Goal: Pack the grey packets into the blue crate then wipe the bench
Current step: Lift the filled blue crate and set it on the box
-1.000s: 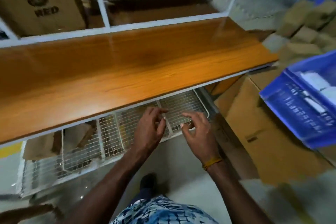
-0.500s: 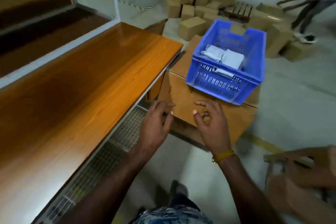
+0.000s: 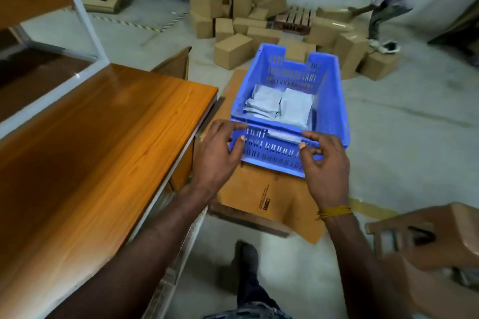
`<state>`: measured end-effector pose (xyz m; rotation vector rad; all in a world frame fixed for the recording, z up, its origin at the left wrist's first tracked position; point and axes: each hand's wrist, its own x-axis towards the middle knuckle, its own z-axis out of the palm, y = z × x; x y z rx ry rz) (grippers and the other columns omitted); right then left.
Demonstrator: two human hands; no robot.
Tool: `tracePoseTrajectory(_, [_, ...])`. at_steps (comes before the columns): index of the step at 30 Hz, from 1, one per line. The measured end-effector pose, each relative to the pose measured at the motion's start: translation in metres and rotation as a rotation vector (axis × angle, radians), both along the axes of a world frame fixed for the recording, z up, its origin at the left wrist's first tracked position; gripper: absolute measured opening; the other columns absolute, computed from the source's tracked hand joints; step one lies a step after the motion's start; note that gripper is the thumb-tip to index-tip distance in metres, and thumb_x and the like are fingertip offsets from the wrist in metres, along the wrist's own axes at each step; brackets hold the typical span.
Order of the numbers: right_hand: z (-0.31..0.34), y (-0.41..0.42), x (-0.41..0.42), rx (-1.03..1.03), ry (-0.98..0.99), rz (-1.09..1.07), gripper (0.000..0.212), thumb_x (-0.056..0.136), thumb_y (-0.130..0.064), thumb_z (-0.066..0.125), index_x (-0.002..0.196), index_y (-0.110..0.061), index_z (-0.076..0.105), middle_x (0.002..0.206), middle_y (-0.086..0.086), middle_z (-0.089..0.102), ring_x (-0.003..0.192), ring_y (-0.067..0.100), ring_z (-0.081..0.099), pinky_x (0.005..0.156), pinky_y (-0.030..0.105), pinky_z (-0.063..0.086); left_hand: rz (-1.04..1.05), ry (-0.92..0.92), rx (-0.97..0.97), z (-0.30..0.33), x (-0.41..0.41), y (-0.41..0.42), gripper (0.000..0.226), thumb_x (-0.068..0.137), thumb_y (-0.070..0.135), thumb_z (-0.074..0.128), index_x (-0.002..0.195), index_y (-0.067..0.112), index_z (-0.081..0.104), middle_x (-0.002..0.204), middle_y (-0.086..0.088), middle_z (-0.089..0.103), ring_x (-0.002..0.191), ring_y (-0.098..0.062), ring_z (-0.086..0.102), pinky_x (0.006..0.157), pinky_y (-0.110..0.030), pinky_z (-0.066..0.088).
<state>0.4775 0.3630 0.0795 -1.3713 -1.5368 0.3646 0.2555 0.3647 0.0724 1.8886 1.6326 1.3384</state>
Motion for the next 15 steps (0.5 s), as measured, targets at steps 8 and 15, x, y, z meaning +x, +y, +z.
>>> tracePoseTrajectory(8, [0.009, 0.163, 0.066, 0.032, -0.086, -0.101, 0.023, 0.091, -0.017, 0.064, 0.114, -0.016, 0.067, 0.110, 0.006, 0.057, 0.083, 0.016, 0.061, 0.081, 0.029, 0.049, 0.097, 0.211, -0.049, 0.009, 0.024, 0.176, 0.033, 0.089, 0.026, 0.055, 0.119, 0.018, 0.066, 0.117, -0.007, 0.061, 0.107, -0.026, 0.059, 0.095, -0.036, 0.043])
tracePoseTrajectory(15, [-0.029, 0.256, 0.104, -0.310, -0.233, -0.162, 0.037, 0.086, -0.026, 0.072, 0.121, -0.018, 0.066, 0.123, 0.018, 0.059, 0.116, 0.038, 0.053, 0.102, 0.045, 0.041, 0.200, 0.446, -0.322, -0.014, 0.033, 0.281, 0.040, 0.089, 0.030, 0.063, 0.128, 0.019, 0.061, 0.125, -0.017, 0.055, 0.115, -0.041, 0.052, 0.102, -0.043, 0.036])
